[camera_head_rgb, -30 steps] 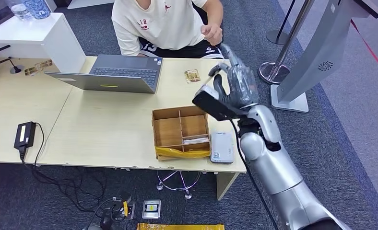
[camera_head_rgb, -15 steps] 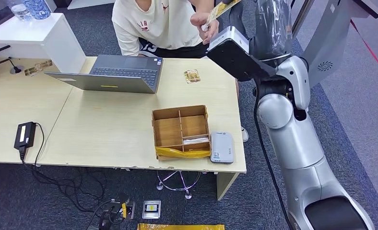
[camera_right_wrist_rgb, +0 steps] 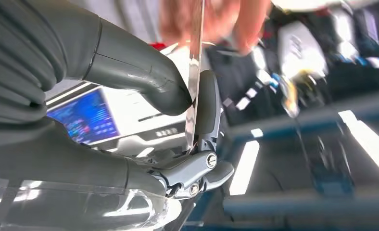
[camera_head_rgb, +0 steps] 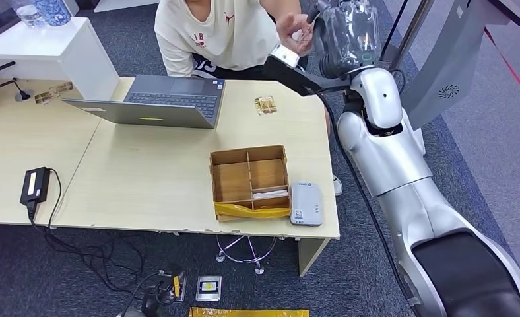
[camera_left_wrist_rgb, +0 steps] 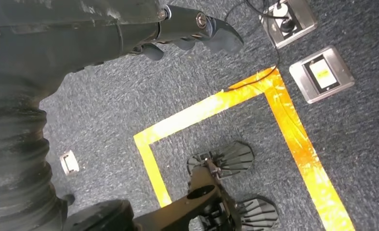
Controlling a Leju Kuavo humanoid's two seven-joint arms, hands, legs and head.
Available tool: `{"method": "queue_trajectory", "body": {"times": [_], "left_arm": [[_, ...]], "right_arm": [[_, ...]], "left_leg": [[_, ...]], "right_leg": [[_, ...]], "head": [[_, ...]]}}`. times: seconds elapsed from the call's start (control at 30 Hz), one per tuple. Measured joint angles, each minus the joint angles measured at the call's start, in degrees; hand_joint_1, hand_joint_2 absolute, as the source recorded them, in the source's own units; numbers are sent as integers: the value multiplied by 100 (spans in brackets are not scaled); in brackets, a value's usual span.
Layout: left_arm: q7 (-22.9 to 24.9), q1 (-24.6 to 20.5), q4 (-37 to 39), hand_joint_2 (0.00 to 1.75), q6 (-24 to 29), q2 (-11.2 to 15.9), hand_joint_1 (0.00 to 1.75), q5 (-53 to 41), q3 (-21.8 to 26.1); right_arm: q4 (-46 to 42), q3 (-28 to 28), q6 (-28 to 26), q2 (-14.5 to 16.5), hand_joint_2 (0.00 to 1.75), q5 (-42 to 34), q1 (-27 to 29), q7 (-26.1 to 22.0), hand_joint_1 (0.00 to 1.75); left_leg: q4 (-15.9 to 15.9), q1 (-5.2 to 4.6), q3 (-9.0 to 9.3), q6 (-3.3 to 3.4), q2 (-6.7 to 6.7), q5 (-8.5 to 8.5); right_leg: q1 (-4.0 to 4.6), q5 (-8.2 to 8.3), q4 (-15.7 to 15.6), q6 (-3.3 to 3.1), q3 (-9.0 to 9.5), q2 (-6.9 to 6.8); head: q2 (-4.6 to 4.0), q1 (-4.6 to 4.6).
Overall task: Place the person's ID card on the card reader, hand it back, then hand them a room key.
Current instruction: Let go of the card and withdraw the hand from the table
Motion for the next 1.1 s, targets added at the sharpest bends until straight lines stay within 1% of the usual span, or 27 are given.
{"method": "queue_trajectory", "body": {"times": [0.1,0.2,0.37,0.53,0.67,0.83,1.1], "left_arm": [[46,-8,0,175,0,-19,0,21,0],[58,-5,0,175,3,-22,0,58,0],[65,3,0,175,15,-20,0,86,0],[97,6,0,175,41,-20,0,89,0],[120,10,0,175,42,-20,0,130,1],[125,21,0,175,42,-20,0,207,2],[109,75,0,175,51,-14,0,340,2]], "right_arm": [[554,95,102,-46,175,273,-95,175,175],[878,157,164,-126,175,419,-138,276,175],[1259,221,241,-265,175,527,-206,383,175],[1479,253,266,-349,175,588,-208,380,174],[1571,270,255,-358,175,594,-208,325,0],[1656,271,192,-358,175,515,-208,205,0],[1753,271,-150,-375,175,218,-214,-139,0]], "left_leg": [[1,0,0,0,1,0],[1,0,-1,0,0,-1],[1,0,0,0,1,-1],[1,0,1,0,4,-1],[1,0,1,0,6,-1],[1,0,0,0,7,-1],[1,0,3,0,8,-1]], "right_leg": [[0,0,-1,0,-2,2],[0,0,-2,0,-2,1],[-1,0,-3,0,-2,3],[-1,1,-2,0,-1,6],[0,1,-1,0,-2,7],[0,1,-1,0,-2,8],[0,1,-2,0,-2,9]], "head": [[0,1],[-1,2],[-1,-1],[-1,0],[0,-1],[-1,0],[0,-1]]}}
